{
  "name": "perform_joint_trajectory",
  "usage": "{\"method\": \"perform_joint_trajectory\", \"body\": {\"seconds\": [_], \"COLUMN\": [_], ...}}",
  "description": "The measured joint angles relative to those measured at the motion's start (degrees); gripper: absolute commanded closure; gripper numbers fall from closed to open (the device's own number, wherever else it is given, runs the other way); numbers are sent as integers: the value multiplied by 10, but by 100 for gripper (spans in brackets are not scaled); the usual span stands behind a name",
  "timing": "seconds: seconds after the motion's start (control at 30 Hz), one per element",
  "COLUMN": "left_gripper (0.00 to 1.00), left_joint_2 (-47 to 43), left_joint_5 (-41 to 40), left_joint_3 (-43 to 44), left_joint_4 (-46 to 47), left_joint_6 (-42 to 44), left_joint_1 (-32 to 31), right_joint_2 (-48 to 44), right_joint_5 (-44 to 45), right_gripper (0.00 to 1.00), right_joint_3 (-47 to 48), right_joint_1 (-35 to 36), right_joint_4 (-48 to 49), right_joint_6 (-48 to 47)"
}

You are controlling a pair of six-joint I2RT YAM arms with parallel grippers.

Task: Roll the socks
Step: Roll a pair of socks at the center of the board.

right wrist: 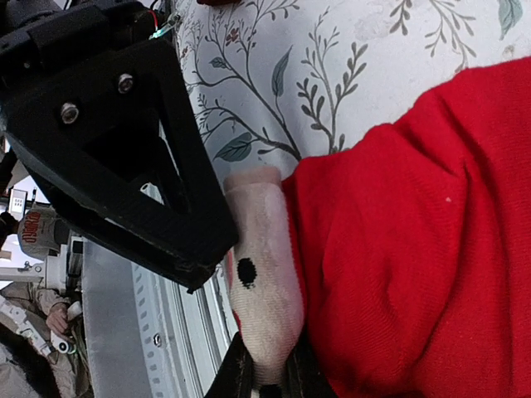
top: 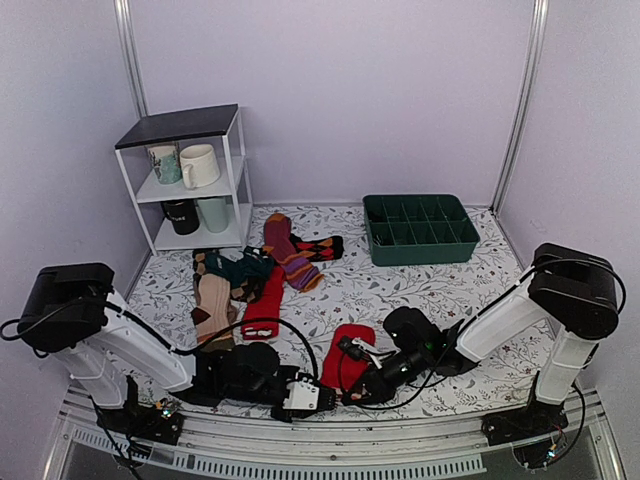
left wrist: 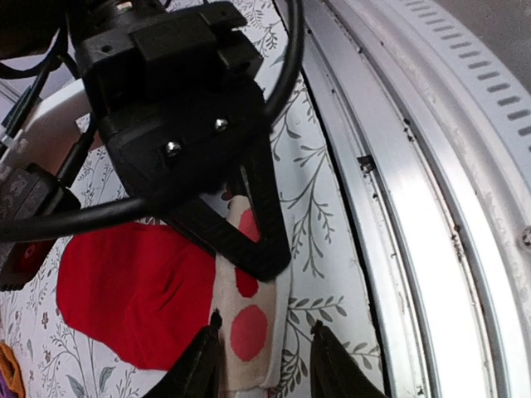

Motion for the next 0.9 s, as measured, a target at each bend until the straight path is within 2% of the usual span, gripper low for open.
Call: {"method": "perform_joint_trajectory", "body": {"seconds": [0.3,0.53,0.73,0.9], "left_gripper": [64,73,87,82], "left_joint_2": [21,37,44,55], "left_joint_5": [-40,-54,-57,-58], "left_joint_3": [3,14,21,36], "left_joint_4": [3,3,1,-6], "left_joint_6": [22,26,23,15], "left_joint_1": [-9,-10,-11,-11], "right_joint_2": [8,10,12,12], "right_joint_5": [-38,-45,-52,-65], "right_gripper": [91,91,89,89], "right_joint_3": [2,2,4,5], "right_joint_1": [-12,-15,-16,-19], "right_joint_4": [-5,-7,-11,-19], "right_joint_6": [6,7,8,7]}}
